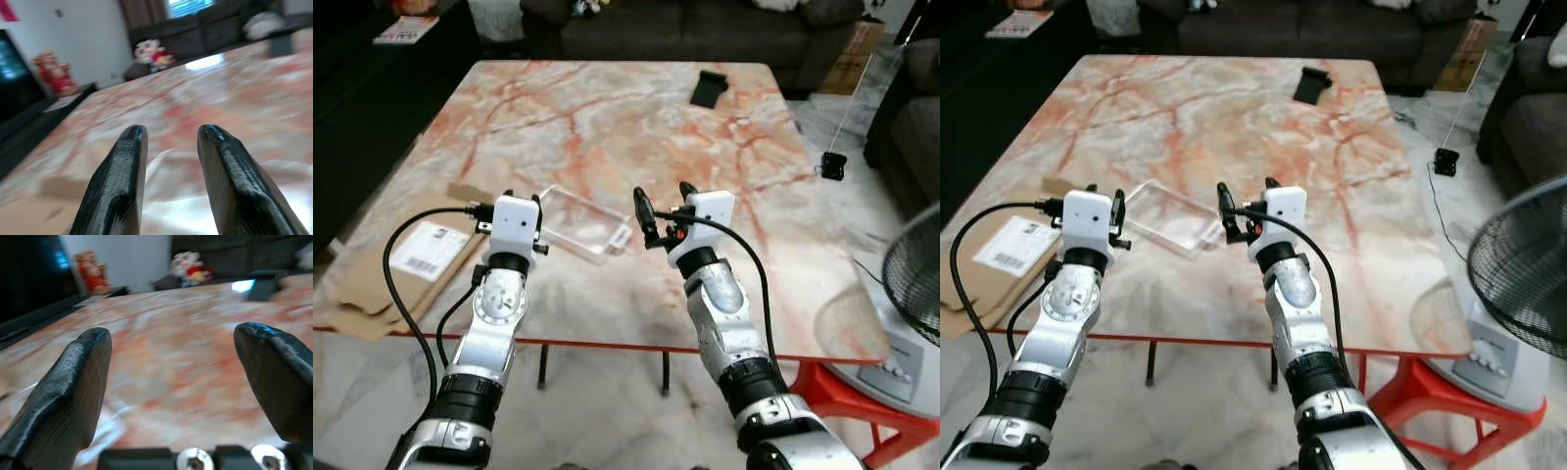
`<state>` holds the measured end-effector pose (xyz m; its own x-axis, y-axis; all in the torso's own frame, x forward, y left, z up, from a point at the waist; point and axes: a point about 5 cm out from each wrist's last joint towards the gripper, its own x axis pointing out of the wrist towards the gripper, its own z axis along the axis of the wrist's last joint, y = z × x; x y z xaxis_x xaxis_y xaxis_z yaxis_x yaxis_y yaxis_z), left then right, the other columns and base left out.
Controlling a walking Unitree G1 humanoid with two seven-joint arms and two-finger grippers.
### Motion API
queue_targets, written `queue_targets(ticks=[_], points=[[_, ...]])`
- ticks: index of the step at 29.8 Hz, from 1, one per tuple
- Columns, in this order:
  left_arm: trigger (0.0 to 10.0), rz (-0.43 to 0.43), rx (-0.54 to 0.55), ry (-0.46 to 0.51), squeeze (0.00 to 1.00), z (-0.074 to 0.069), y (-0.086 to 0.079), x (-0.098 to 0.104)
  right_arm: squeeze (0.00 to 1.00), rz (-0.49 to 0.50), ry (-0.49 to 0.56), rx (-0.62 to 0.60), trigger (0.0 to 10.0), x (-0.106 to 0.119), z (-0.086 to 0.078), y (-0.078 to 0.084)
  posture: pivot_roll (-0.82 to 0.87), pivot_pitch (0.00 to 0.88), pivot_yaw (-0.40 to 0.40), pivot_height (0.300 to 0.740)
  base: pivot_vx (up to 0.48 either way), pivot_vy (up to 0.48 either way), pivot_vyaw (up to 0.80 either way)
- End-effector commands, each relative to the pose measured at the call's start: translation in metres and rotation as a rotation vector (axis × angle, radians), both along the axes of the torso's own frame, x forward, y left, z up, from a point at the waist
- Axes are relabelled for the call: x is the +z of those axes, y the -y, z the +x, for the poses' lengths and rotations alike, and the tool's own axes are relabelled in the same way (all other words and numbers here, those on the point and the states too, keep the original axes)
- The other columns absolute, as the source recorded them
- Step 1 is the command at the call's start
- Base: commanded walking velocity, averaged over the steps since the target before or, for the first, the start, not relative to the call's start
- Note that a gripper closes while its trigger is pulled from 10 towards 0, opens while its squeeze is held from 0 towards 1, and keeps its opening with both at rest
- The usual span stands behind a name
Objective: Picking trash to rubbish bin
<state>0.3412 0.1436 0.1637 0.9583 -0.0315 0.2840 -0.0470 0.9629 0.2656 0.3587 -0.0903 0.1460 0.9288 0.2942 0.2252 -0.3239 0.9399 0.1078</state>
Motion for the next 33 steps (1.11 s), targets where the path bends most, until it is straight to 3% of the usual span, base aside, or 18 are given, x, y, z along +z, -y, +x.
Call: queue_targets(ticks=[1,7,8,10,11,12,13,16,28,33], points=[[10.0,-0.001,0.016,-0.011,0.0,0.0,-0.007,-0.001,0.0,0.006,0.019,0.036,10.0,0.006,0.0,-0.012,0.15,0.115,-0.007,0.74,0.277,0.0,0.0],[10.0,0.0,0.008,-0.039,0.0,-0.001,-0.006,-0.007,0.0,0.003,0.016,0.041,10.0,0.005,0.0,-0.012,0.15,0.113,-0.008,0.74,0.046,0.0,0.0],[10.0,-0.018,0.015,-0.055,0.0,-0.001,-0.007,-0.01,0.0,0.002,0.016,0.042,10.0,0.005,0.0,-0.012,0.15,0.11,-0.009,0.74,0.0,0.0,0.0],[10.0,-0.139,0.027,-0.165,0.0,0.0,-0.01,-0.028,0.0,-0.002,0.015,0.05,10.0,0.004,0.0,-0.013,0.14,0.106,-0.011,0.74,0.0,0.0,0.0],[10.0,-0.146,0.028,-0.169,0.0,0.0,-0.01,-0.028,0.0,-0.001,0.015,0.051,10.0,0.004,-0.001,-0.013,0.14,0.106,-0.011,0.74,0.0,0.0,0.0],[10.0,-0.182,0.026,-0.191,0.81,0.0,-0.01,-0.031,0.0,-0.002,0.015,0.052,10.0,0.004,-0.001,-0.013,0.14,0.105,-0.011,0.74,0.0,0.0,0.0],[10.0,-0.282,0.01,-0.23,1.0,0.002,-0.01,-0.037,0.0,-0.004,0.015,0.055,10.0,0.004,-0.001,-0.014,0.14,0.104,-0.011,0.74,0.0,0.0,0.0],[10.0,-0.362,0.018,-0.25,1.0,0.004,-0.011,-0.038,0.0,-0.004,0.016,0.057,10.0,0.004,-0.001,-0.014,0.14,0.107,-0.012,0.74,0.0,0.0,0.0],[10.0,-0.494,0.019,-0.247,1.0,0.021,-0.012,-0.021,0.0,-0.004,0.009,0.059,10.0,0.002,-0.003,-0.013,0.14,0.132,-0.012,0.74,0.0,0.0,0.0],[10.0,-0.479,0.007,-0.235,1.0,0.026,-0.01,-0.013,0.0,-0.005,0.006,0.06,10.0,0.001,-0.004,-0.014,0.14,0.141,-0.007,0.74,0.0,0.0,0.0]])
